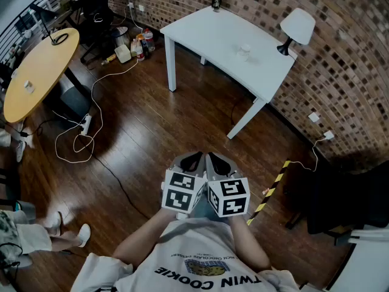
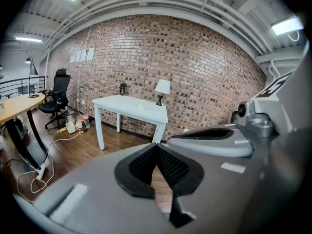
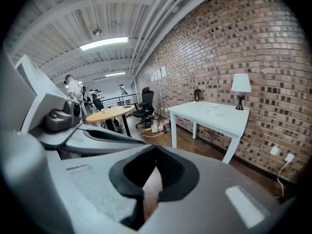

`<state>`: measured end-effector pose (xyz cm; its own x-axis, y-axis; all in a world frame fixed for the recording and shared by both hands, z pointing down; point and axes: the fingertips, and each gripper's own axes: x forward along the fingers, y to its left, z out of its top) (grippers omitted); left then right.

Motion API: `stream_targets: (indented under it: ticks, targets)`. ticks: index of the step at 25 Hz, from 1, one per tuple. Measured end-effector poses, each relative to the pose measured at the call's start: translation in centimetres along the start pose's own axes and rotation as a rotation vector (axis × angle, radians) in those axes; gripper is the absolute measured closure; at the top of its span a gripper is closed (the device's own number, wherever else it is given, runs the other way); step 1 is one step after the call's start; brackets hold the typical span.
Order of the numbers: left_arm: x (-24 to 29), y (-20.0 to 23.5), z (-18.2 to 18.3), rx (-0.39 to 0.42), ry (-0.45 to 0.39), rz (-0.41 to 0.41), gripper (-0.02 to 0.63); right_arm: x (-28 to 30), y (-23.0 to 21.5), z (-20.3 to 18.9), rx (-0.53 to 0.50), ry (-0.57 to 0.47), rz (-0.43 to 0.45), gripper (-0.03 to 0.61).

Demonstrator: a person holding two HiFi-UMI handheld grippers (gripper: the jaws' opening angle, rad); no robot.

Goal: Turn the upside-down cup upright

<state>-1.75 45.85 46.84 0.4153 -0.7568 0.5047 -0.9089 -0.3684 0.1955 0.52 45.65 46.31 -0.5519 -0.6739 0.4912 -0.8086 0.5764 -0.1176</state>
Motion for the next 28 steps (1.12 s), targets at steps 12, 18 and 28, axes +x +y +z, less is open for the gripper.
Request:
stream_targets:
  ticks: [12,18,28]
  targets:
    - [13.4,4.6,8.9,0.014,0.001,0.029,0.611,10.0,-11.1,7.5,0.017,-0.046,0.039,0.575]
    - [20.7,5.4,13.9,0.037,-0.002,0.029,0.611,13.9,-17.8,11.3,0.019,-0.072,0.051,0.574]
    - [27.8,6.6,19.2,0.091,0.004,0.034,0.611,18.6,-24.2,14.9,0.029,-0.062,0.055,0.572]
